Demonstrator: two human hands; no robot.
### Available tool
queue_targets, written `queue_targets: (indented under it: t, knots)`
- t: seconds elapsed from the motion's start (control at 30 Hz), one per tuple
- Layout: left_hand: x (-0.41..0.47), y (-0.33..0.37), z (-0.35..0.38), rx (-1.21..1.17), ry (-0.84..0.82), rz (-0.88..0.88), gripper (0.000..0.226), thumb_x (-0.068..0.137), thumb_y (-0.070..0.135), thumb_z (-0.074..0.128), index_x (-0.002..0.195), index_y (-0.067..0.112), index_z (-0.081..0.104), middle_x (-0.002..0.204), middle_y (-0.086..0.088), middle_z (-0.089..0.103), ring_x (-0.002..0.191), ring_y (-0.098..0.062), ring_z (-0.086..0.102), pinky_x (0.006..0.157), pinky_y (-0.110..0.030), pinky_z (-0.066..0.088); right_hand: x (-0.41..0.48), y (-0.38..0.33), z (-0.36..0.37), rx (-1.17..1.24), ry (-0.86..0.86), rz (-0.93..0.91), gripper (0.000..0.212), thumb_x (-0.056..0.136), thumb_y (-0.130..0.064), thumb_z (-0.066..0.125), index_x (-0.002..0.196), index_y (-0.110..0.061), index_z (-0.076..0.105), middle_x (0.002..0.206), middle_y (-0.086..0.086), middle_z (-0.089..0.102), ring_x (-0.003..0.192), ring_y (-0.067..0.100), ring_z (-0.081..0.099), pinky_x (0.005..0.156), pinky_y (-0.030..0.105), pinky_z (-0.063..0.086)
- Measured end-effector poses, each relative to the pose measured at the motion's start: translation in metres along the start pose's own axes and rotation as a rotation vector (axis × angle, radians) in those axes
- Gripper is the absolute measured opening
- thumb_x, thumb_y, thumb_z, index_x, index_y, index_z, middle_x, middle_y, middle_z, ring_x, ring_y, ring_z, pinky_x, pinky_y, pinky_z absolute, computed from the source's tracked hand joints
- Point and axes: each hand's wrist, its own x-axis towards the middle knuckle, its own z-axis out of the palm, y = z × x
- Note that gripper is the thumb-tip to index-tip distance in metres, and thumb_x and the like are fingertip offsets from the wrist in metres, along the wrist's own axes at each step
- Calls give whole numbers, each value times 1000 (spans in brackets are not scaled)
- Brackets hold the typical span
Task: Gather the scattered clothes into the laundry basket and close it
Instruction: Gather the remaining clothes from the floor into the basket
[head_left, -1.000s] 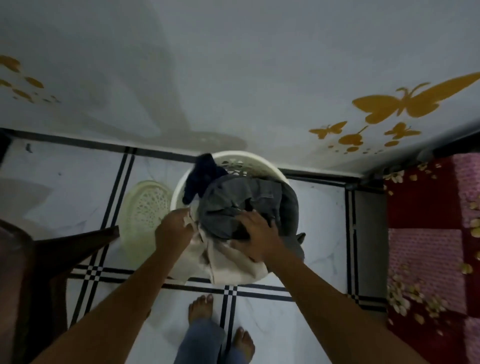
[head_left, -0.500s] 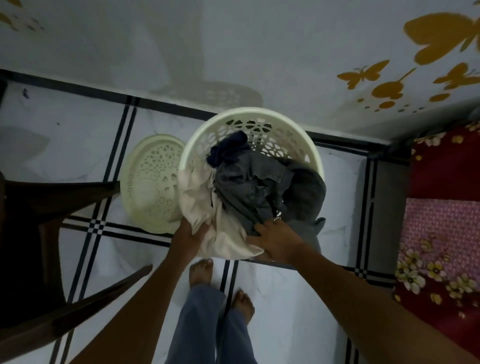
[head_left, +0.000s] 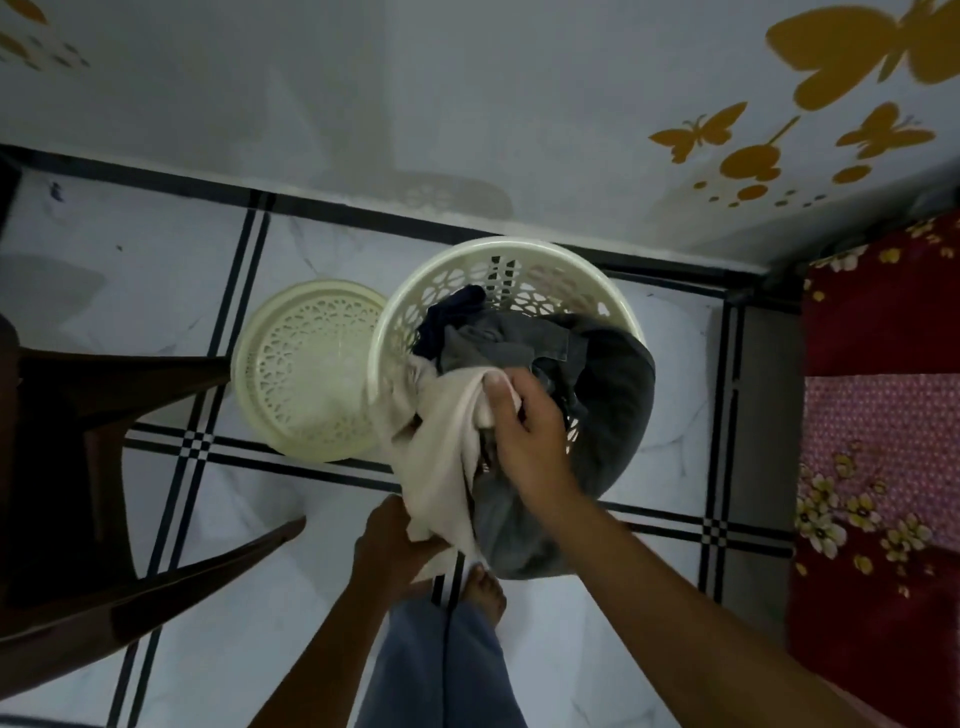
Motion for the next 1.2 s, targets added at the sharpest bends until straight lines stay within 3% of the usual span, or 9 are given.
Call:
queue_targets:
  t: [0.1,0.17,0.33,0.43,0.57,0.73,0.87,1.03,1.2]
  knots:
    - [-10,17,2,-123,44,58,9,89,22,60,85,26,68,84,4,65,89,-21,70,65,-23,56,36,-19,9,356,212,327,22,101,-32,48,89,-18,60,82,-3,64,79,5,62,79,26,54]
    - [-10,24,-4,-252,4,27,33,98,8,46,84,31,65,81,4,67,72,-10,69,54,-15,53,69,-10,8,414,282,434,18,100,-35,47,99,-23,60,98,-3,65,96,14,62,94,36,52]
    - [-6,35,-44,-694,-16,-167,13,93,22,57,105,28,59,101,-2,64,97,-27,61,88,-45,53,104,37,-34,-232,88,348,38,95,-44,43,116,-16,60,122,11,60,113,28,55,96,37,45]
    - [-7,84,-67,-1084,-183,-223,14,98,15,51,106,18,62,100,-4,69,95,-23,64,85,-46,53,80,61,-67,-464,320,241,44,89,-54,50,116,-19,57,126,10,54,117,28,51,99,41,45]
    - [16,173,-74,-1465,-284,-236,17,100,3,41,98,2,58,98,-15,69,94,-25,64,93,-40,48,20,106,-97,-175,379,544,89,75,-51,77,144,-14,32,144,13,42,130,28,44,108,39,39]
    - [56,185,-73,-563,180,242,44,92,24,53,135,19,48,136,-8,57,122,-25,56,106,-40,43,-16,141,-103,-203,99,801,68,77,-57,71,122,-8,57,115,11,65,99,25,60,90,35,51]
    - [45,101,-55,-152,744,24,72,74,32,74,138,15,44,140,-9,51,130,-29,46,105,-50,41,-8,139,-105,-455,49,759,58,81,-57,67,95,-1,64,84,9,63,89,32,66,70,32,48]
    - [32,30,2,-804,-31,-414,93,76,48,75,150,19,26,146,-6,46,125,-25,51,100,-44,43,-9,128,-102,-596,4,806,68,80,-65,61,105,-2,62,99,15,68,96,32,65,73,32,46]
    - [38,26,31,-921,131,-237,55,86,25,68,136,13,50,133,-13,59,109,-28,60,86,-40,55,-21,111,-104,-585,-46,749,52,90,-53,57,103,-3,65,105,16,69,86,24,60,77,30,46]
